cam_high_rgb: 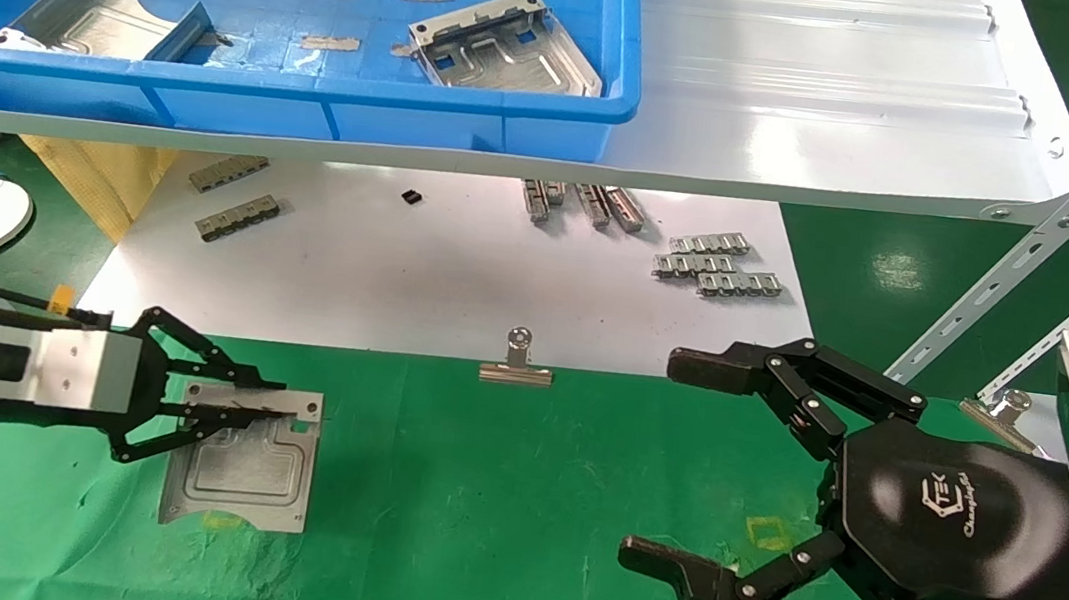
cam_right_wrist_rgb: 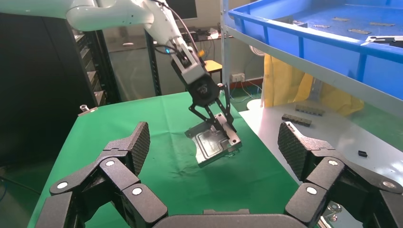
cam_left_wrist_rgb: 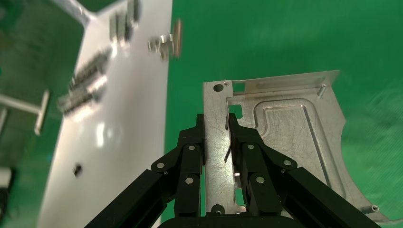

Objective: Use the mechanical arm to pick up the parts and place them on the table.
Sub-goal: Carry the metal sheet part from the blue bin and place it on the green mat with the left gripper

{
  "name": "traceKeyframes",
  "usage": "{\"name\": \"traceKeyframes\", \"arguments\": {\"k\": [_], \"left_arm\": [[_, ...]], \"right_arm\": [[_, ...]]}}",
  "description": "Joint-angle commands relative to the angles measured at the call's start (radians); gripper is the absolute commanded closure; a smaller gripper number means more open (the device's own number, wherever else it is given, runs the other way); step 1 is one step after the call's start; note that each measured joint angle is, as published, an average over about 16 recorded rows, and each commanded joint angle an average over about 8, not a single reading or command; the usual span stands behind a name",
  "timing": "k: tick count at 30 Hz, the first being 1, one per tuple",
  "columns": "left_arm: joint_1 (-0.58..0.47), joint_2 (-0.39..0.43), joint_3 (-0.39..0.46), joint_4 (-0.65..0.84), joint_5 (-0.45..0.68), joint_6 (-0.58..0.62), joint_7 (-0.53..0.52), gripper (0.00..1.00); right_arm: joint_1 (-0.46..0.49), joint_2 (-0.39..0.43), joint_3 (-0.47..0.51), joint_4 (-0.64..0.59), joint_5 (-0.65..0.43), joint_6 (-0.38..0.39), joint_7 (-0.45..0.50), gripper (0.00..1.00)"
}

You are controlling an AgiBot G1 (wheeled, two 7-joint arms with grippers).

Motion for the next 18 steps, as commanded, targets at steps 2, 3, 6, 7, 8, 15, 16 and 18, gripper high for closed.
{"name": "traceKeyframes", "arguments": {"k": [2, 3, 6, 7, 8, 15, 16, 18], "left_arm": [[0.002, 0.019, 0.011, 0.062, 0.018, -0.024, 0.037, 1.00], [0.003, 0.025, 0.014, 0.078, 0.023, -0.030, 0.048, 0.96], [0.006, 0.041, 0.021, 0.120, 0.034, -0.038, 0.074, 0.59], [0.006, 0.045, 0.023, 0.132, 0.037, -0.039, 0.081, 0.46], [0.005, 0.049, 0.025, 0.143, 0.040, -0.040, 0.089, 0.34], [-0.002, 0.066, 0.032, 0.199, 0.050, -0.037, 0.143, 0.00], [-0.003, 0.066, 0.031, 0.205, 0.049, -0.036, 0.152, 0.00], [-0.003, 0.068, 0.029, 0.217, 0.046, -0.033, 0.169, 0.00]], "right_arm": [[0.000, 0.000, 0.000, 0.000, 0.000, 0.000, 0.000, 0.00], [0.000, 0.000, 0.000, 0.000, 0.000, 0.000, 0.000, 0.00], [0.000, 0.000, 0.000, 0.000, 0.000, 0.000, 0.000, 0.00], [0.000, 0.000, 0.000, 0.000, 0.000, 0.000, 0.000, 0.00], [0.000, 0.000, 0.000, 0.000, 0.000, 0.000, 0.000, 0.00], [0.000, 0.000, 0.000, 0.000, 0.000, 0.000, 0.000, 0.00], [0.000, 0.000, 0.000, 0.000, 0.000, 0.000, 0.000, 0.00], [0.000, 0.000, 0.000, 0.000, 0.000, 0.000, 0.000, 0.00]]}}
